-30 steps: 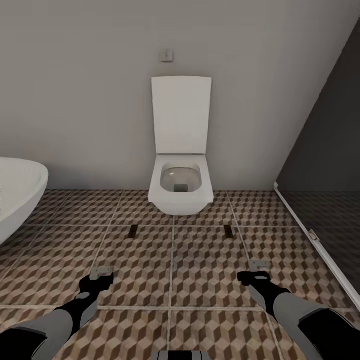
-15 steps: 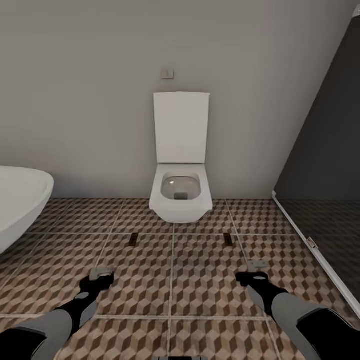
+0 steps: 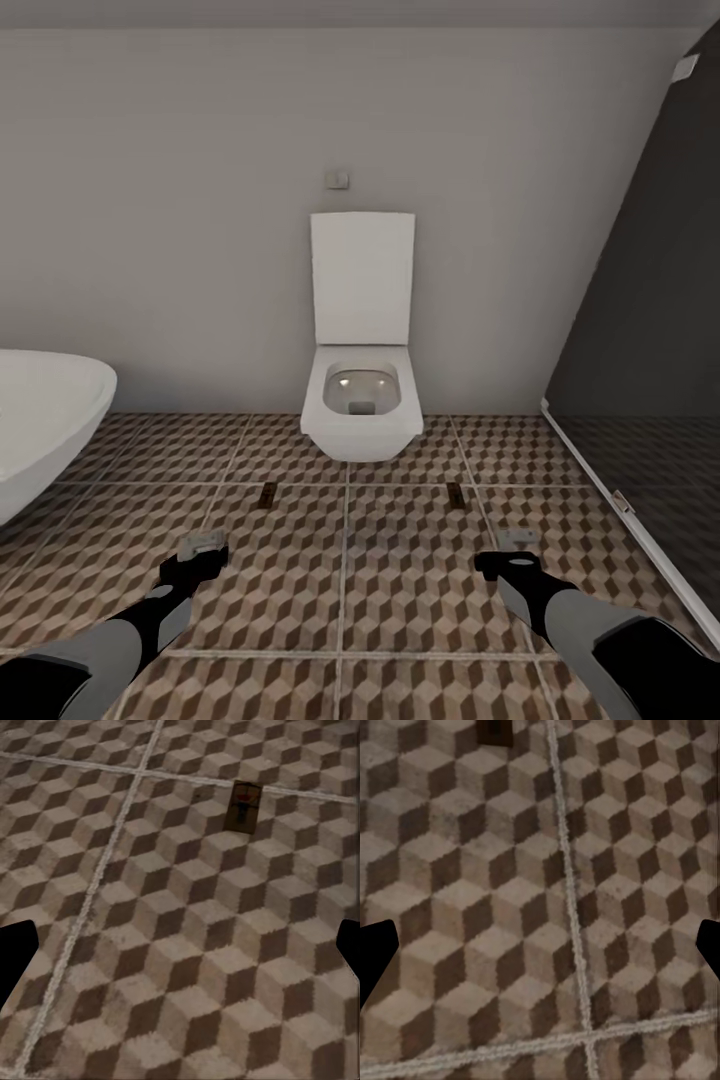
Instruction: Take the four mousetraps from the cabinet in the bathroom and place them on the bathroom floor. Make sure all four end up on the same floor surface, and ensure that at least two of them are either under or directly next to the same bathroom sink.
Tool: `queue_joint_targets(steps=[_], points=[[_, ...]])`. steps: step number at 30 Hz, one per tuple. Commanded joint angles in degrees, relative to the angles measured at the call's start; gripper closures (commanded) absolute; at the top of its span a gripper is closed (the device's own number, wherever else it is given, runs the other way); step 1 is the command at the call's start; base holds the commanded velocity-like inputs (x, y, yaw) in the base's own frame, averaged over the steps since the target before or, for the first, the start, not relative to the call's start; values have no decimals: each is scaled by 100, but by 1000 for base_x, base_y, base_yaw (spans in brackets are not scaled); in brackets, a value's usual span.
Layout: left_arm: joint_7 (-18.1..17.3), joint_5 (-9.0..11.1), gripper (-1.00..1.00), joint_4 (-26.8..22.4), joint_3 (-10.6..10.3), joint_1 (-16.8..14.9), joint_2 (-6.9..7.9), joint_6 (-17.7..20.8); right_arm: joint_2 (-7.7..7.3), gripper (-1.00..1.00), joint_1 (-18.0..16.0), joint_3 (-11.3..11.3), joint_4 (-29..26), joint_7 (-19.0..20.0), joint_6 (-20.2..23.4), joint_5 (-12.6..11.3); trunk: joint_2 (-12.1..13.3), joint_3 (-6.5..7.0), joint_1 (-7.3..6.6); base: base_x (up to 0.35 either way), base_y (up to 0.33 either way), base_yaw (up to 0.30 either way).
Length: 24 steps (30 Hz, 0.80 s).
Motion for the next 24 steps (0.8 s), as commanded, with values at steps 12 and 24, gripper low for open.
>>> queue_joint_targets(steps=[12, 24], points=[[0, 75, -100, 2, -56, -2, -8, -13, 2, -100, -4, 45, 44, -2, 8, -40, 15, 262, -32, 0, 0, 0], [-6, 79, -100, -6, -64, -2, -10, -13, 0, -100, -4, 49, 47, -12, 14, -33, 31, 528, -63, 0, 0, 0]])
